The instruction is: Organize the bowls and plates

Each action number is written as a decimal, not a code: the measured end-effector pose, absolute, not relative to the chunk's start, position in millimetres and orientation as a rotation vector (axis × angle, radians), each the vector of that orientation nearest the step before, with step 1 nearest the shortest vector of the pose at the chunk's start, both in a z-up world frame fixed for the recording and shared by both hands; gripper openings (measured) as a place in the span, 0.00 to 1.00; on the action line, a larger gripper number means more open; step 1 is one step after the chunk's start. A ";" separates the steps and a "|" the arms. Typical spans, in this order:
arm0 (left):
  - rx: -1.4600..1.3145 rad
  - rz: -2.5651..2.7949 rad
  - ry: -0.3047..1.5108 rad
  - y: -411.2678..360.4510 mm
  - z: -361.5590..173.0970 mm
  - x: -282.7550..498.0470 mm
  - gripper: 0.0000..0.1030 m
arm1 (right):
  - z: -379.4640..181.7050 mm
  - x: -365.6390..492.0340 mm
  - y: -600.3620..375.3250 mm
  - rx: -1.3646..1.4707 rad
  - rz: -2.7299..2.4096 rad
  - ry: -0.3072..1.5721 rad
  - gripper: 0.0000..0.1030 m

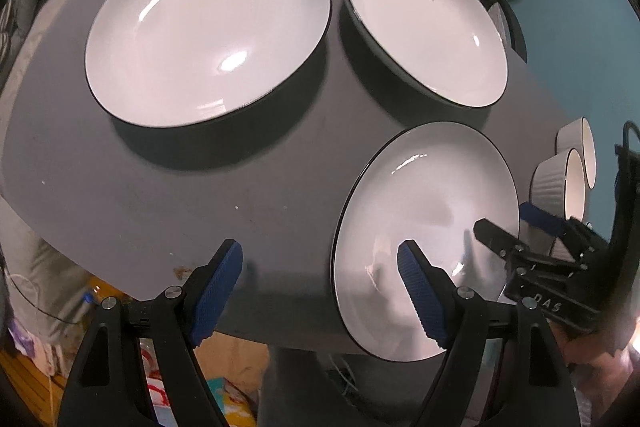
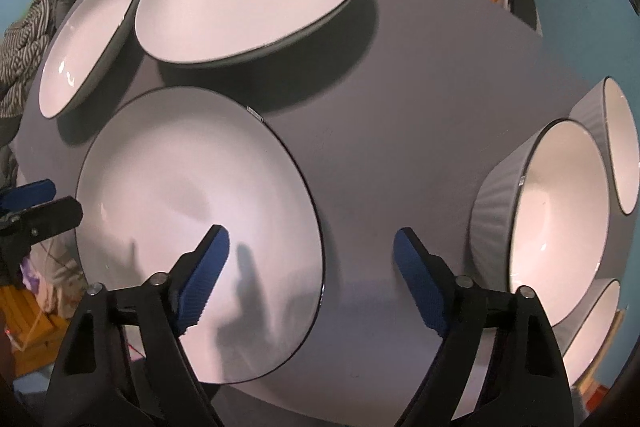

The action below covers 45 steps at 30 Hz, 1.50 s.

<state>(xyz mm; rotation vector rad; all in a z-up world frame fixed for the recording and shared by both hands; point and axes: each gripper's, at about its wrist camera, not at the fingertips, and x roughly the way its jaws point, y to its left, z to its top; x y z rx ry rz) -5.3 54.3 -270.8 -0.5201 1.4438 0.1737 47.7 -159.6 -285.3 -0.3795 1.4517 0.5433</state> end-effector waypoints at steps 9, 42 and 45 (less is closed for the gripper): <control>-0.539 0.164 1.482 57.9 -290.9 -17.4 0.66 | -301.4 44.1 -160.1 -0.363 0.555 1.488 0.64; -0.510 0.035 1.601 69.8 -337.3 -25.3 0.22 | -326.9 56.9 -163.1 -0.254 0.642 1.599 0.21; -0.512 0.033 1.599 95.6 -336.1 -25.9 0.22 | -318.7 55.1 -161.9 -0.257 0.650 1.606 0.21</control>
